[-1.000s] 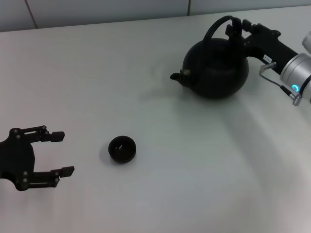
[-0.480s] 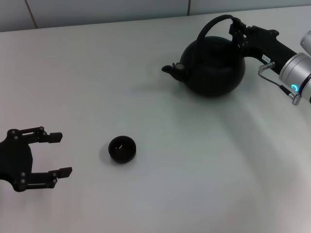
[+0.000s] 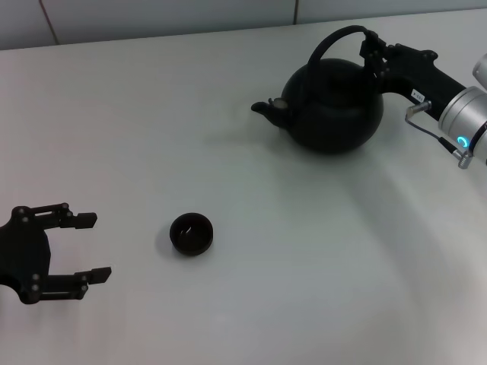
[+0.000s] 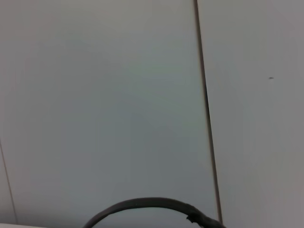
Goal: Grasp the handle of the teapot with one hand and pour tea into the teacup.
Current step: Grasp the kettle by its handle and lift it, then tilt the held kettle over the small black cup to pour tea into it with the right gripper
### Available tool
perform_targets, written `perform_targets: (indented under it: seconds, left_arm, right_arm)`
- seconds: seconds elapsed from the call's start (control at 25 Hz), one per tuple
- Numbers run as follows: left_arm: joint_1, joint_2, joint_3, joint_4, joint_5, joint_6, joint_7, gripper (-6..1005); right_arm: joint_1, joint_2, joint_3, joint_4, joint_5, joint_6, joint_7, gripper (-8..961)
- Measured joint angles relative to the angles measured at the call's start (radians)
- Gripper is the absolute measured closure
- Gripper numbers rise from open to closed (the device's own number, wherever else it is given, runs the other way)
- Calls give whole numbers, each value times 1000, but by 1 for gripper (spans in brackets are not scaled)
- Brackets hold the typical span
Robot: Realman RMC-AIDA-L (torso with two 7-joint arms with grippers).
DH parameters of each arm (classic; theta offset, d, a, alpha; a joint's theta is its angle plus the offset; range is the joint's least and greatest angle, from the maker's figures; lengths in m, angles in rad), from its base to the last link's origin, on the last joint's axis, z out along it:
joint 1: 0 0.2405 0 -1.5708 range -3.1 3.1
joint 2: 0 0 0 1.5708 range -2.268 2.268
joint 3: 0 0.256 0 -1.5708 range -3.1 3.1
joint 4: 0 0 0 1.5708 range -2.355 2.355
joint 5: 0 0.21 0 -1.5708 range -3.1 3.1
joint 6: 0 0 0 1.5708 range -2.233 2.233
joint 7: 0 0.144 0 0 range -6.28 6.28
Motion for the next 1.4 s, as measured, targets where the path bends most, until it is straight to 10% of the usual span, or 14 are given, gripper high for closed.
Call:
perform_targets:
  seconds: [0.64, 1.4]
  left_arm:
    - [5, 3, -3, 0, 22, 0, 4, 214]
    - [9, 1, -7, 0, 22, 1, 1, 214]
  right_arm:
    - [-54, 0, -48, -12, -8, -301, -139, 835]
    - [7, 0, -197, -37, -9, -311, -168, 838]
